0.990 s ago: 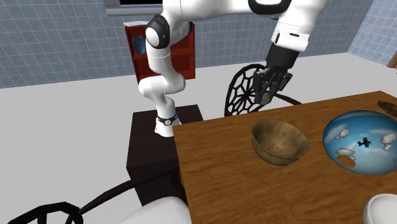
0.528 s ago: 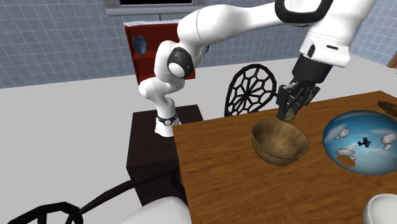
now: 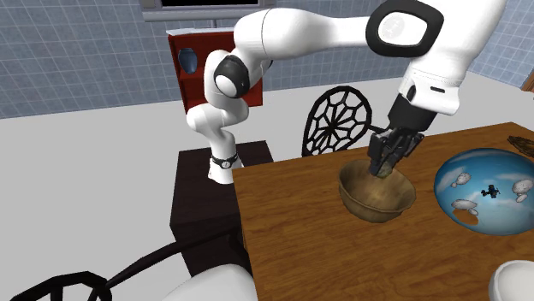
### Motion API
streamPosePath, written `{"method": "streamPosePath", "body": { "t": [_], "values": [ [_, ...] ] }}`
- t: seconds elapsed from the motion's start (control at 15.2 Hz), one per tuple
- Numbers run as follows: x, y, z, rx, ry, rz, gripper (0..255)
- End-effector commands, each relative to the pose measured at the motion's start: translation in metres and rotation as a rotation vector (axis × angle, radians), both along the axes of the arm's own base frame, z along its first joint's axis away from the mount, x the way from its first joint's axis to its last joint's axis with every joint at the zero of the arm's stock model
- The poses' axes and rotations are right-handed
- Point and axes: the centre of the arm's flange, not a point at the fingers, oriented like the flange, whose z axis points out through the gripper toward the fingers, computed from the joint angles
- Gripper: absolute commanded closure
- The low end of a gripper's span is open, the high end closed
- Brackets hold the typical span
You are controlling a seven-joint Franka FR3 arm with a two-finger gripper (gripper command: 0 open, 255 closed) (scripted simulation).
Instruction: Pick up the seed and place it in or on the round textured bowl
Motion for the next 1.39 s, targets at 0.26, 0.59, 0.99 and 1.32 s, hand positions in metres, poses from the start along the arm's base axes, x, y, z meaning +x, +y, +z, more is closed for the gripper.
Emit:
{"method": "streamPosePath", "body": {
  "t": [0.26,0.59,0.99,1.32],
  "values": [
    [-0.001,0.001,-0.026,0.000,0.000,0.000,255],
    [-0.001,0.001,-0.026,0.000,0.000,0.000,255],
    [-0.001,0.001,-0.026,0.000,0.000,0.000,0],
    [-0.002,0.008,0.012,0.000,0.000,0.000,0]
  ]
}}
